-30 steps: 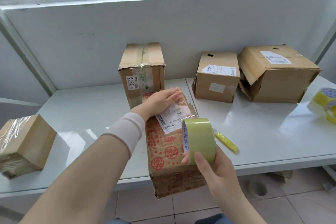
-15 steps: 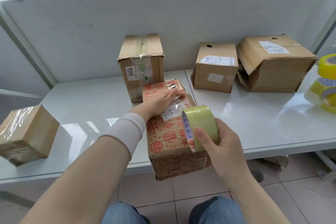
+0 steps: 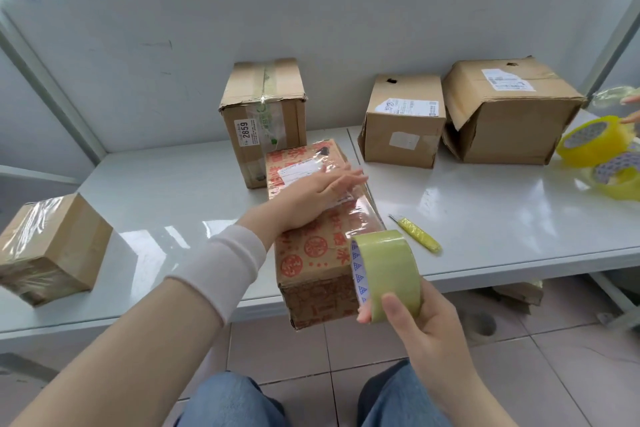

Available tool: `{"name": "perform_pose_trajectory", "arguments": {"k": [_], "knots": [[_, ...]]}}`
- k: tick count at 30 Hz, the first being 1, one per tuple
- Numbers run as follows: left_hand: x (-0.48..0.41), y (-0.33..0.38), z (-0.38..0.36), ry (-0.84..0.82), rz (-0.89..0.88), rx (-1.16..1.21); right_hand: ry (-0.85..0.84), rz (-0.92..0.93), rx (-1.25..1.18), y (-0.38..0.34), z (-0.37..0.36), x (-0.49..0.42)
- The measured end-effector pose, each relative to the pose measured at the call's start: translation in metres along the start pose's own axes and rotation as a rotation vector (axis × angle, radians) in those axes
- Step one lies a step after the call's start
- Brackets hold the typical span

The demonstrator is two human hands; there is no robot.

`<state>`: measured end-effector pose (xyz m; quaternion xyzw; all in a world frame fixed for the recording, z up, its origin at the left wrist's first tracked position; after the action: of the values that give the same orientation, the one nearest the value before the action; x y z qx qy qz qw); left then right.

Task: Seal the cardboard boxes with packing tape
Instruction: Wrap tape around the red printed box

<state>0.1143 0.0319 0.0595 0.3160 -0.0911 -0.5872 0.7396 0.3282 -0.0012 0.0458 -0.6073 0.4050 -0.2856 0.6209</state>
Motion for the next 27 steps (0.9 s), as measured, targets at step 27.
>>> {"name": "perform_pose_trajectory", "arguments": {"k": [27], "knots": [[0.055, 0.031, -0.006, 0.004, -0.065, -0.295, 0.070, -0.185, 0.169, 0.034, 0.000, 0.005]]}}
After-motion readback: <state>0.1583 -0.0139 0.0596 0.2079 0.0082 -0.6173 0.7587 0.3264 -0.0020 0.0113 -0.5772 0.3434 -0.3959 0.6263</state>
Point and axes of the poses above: each hand's wrist, its own x-axis away from the middle knuckle, its own z-axis out of the back of the hand, y = z × x, the point moved 6 cm from there along -x, towards the middle knuckle, and after that the axes turned 14 degrees about y, right-handed, at the moved point
